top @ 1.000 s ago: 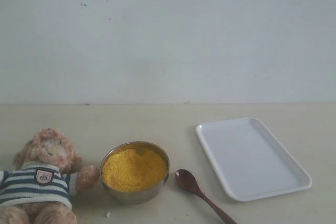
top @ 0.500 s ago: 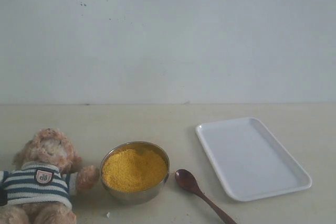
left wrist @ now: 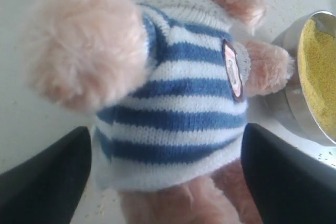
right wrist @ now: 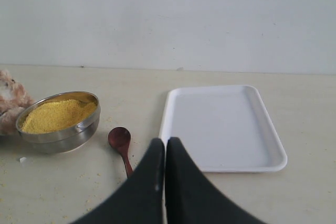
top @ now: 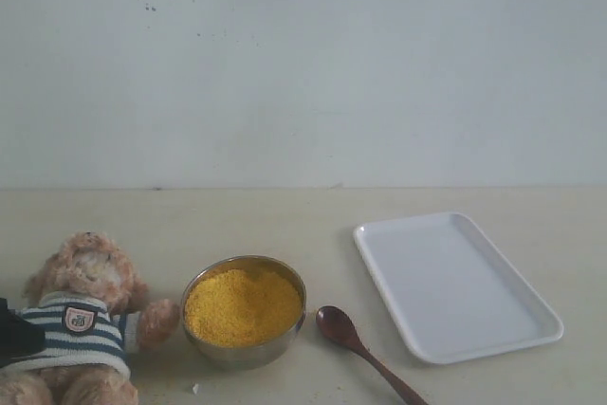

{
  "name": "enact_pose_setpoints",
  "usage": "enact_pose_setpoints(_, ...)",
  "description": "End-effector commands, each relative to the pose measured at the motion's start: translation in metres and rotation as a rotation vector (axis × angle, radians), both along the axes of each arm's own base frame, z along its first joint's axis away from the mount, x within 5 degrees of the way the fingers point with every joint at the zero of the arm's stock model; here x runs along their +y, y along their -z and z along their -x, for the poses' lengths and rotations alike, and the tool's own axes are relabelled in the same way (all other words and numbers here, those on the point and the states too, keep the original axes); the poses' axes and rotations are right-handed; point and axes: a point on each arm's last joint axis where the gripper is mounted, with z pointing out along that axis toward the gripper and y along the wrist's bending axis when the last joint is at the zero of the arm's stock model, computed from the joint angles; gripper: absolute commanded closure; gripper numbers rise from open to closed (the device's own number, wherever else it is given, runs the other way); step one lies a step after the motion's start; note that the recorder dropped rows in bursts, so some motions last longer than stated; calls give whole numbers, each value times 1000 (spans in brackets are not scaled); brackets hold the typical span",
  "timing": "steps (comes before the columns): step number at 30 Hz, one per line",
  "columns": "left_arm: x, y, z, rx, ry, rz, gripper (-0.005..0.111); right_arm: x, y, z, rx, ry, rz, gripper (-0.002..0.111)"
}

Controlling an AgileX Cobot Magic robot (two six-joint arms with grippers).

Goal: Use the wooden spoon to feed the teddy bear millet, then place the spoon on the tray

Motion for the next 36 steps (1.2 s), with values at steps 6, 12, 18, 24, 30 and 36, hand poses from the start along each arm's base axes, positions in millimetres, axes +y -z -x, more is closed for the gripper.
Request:
enact_pose_setpoints(6,3,19,-11,-14,-36,24,33,0,-1,0,-15,2,4,108)
enact_pose_setpoints(12,2,26,-15,-31,-17,19,33,0,-1,0,-15,2,4,108)
enact_pose_setpoints(18,-1,35,-23,-16,28,82,24,0,-1,0,-15,2,4,108)
enact_pose_setpoints(24,-5,51,-30,20,67,143,21,0,-1,0,-13,1,-2,108)
enact_pose_setpoints(30,-2,51,-30,45,19,130,103,0,-3,0,-22,0,-21,108)
enact_pose_setpoints(36,-4,3,-17,-91,111,252,103,0,-3,0,-22,0,-21,108)
